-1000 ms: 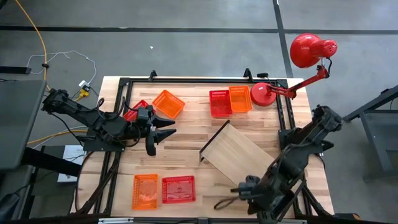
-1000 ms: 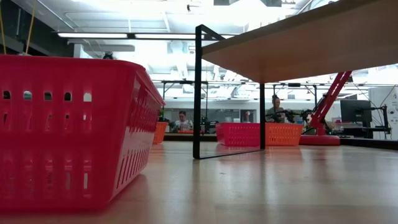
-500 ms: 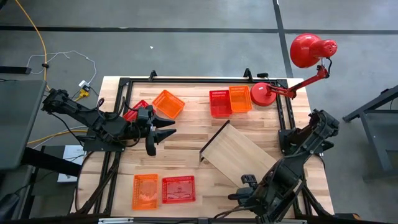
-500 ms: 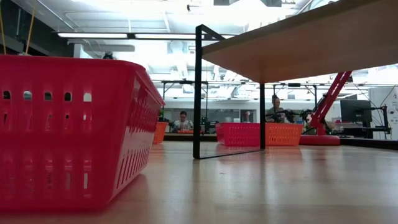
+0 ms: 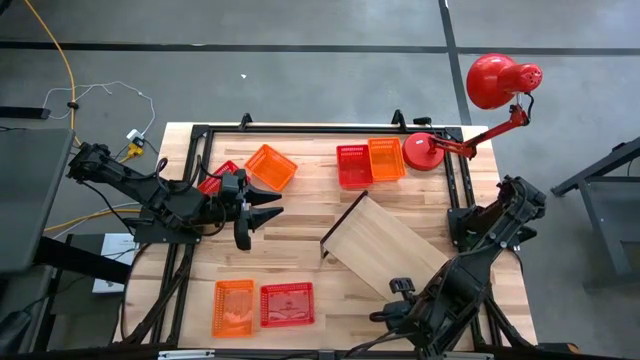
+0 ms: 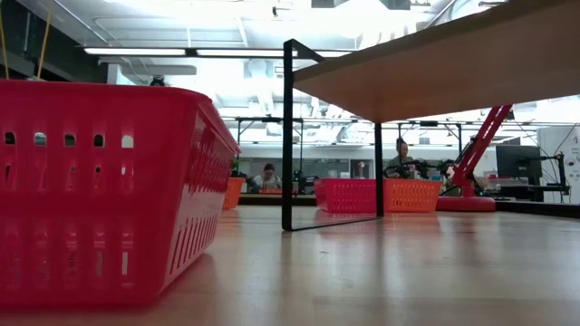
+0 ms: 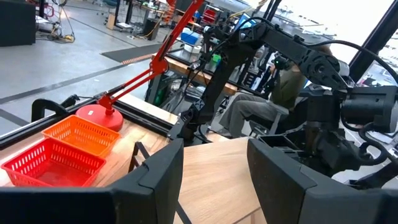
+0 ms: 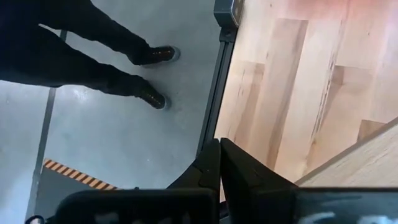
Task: Stack baskets on shelf by color
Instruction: Adjust the stacked black bins on the shelf
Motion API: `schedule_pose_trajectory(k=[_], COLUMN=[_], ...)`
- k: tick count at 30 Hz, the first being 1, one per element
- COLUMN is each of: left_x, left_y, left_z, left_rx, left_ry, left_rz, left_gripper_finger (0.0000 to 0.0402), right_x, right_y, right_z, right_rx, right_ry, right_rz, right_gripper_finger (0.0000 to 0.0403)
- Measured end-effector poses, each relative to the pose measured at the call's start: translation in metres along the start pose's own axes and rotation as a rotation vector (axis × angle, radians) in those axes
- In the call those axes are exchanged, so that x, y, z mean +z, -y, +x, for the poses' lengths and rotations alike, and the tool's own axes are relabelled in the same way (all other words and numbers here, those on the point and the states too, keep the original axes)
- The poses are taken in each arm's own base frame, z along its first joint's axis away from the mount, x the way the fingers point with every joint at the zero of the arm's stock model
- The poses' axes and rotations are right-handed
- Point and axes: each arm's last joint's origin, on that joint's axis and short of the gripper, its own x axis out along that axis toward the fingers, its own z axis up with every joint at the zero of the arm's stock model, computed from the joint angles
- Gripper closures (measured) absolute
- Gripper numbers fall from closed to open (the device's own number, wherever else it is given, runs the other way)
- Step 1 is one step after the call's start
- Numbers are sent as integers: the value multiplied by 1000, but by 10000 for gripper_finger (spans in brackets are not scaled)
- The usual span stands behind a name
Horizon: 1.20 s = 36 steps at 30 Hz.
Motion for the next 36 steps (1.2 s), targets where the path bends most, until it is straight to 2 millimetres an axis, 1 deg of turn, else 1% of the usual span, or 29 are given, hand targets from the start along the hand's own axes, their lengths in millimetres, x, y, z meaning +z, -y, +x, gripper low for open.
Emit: schedule_pose_trajectory(k=[7, 13, 19, 27, 29, 33, 36], left_x=[0, 0, 0, 0, 0, 0, 0], left_y=[0, 0, 0, 0, 0, 0, 0], left_z=[0, 0, 0, 0, 0, 0, 0], left_rx=[0, 0, 0, -2, -2, -2, -2], left_ry=[0, 0, 0, -1, -1, -1, -1], left_rz=[0, -3, -3, -4, -3, -3, -3], left_gripper_finger=[236, 236, 236, 236, 236, 236, 236], right_x=[-1, -7, -9, -13, -13, -5, -5], right_y=[-5, -10, -8, -5, -6, -6, -5], right_z=[0, 1, 0, -7, -7, -8, -8], right_rx=[131, 144, 133, 111, 117, 156, 155], right_ry=[-65, -98, -121, -145, -137, -76, -79], right_rz=[-27, -21, -13, -7, 5, -2, -1], right_gripper_finger=[403, 403, 403, 403, 403, 403, 403])
